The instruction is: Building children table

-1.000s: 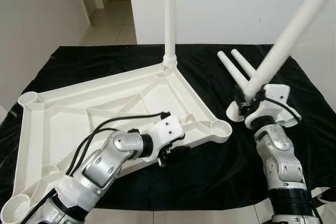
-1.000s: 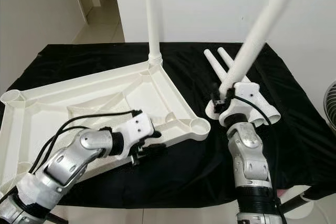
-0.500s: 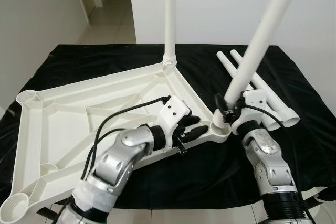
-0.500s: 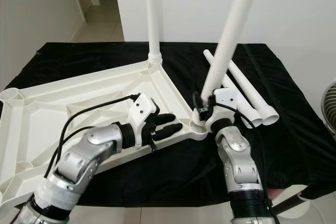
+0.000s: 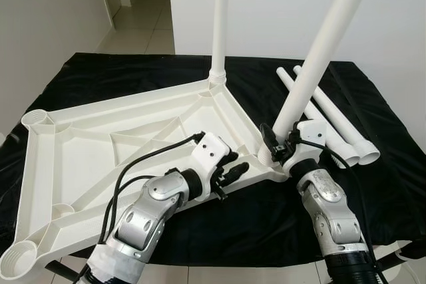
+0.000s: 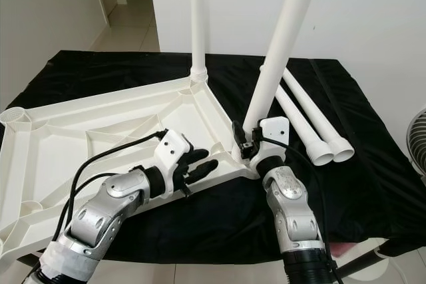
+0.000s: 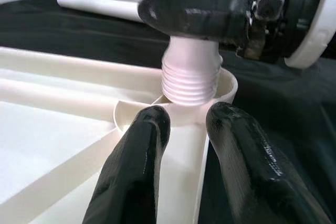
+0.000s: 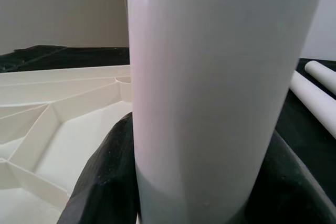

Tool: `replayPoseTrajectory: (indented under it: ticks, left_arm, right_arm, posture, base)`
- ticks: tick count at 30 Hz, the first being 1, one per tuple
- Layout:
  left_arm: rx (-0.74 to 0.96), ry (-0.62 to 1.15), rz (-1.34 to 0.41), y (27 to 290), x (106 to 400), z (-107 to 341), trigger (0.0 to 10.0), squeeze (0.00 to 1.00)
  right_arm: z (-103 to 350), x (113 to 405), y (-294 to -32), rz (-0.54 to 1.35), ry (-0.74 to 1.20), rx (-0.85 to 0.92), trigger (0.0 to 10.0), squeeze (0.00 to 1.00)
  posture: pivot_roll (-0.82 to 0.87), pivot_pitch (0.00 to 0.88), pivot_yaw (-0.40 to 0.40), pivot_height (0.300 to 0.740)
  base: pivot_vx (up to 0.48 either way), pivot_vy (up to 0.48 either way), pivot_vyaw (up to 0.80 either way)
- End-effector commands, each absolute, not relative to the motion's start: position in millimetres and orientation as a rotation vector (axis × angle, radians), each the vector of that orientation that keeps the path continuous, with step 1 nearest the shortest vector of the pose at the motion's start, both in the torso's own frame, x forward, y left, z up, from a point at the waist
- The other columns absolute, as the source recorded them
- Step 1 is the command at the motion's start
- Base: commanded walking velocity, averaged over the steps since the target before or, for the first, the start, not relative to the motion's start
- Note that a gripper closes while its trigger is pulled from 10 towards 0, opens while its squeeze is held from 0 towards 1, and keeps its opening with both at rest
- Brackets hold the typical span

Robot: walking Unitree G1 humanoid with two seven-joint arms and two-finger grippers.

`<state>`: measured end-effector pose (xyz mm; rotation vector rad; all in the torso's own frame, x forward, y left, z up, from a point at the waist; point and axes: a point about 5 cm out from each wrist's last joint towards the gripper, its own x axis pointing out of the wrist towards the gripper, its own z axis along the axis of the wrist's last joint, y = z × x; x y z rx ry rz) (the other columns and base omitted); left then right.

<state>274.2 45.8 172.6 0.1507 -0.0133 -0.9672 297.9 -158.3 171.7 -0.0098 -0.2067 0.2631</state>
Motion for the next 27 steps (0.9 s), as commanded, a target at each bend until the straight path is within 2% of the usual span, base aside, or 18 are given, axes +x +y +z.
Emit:
replayPoseTrajectory:
  ticks: [1,14,27]
  left_arm:
    - [0.149,-0.027,-0.950,46.9,272.4,173.5,10.0,0.00]
    - [0.152,-0.033,-0.979,45.9,268.5,173.7,10.0,0.00]
    - [0.156,-0.031,-0.977,47.4,267.2,174.5,10.0,0.00]
  right_arm:
    - [160.8,294.2,-161.0,0.244,-0.159,0.001,10.0,0.00]
    - [146.1,286.3,-175.8,0.108,-0.114,0.016,10.0,0.00]
    - [141.0,294.0,-172.3,0.128,-0.084,-0.015,10.0,0.00]
  posture:
    - [-0.01,0.040,0.008,0.740]
    - [-0.03,0.034,0.023,0.740]
    - [-0.02,0.042,0.019,0.740]
  base:
    - [0.000,0.000,0.00]
    - [0.000,0.000,0.00]
    - [0.000,0.000,0.00]
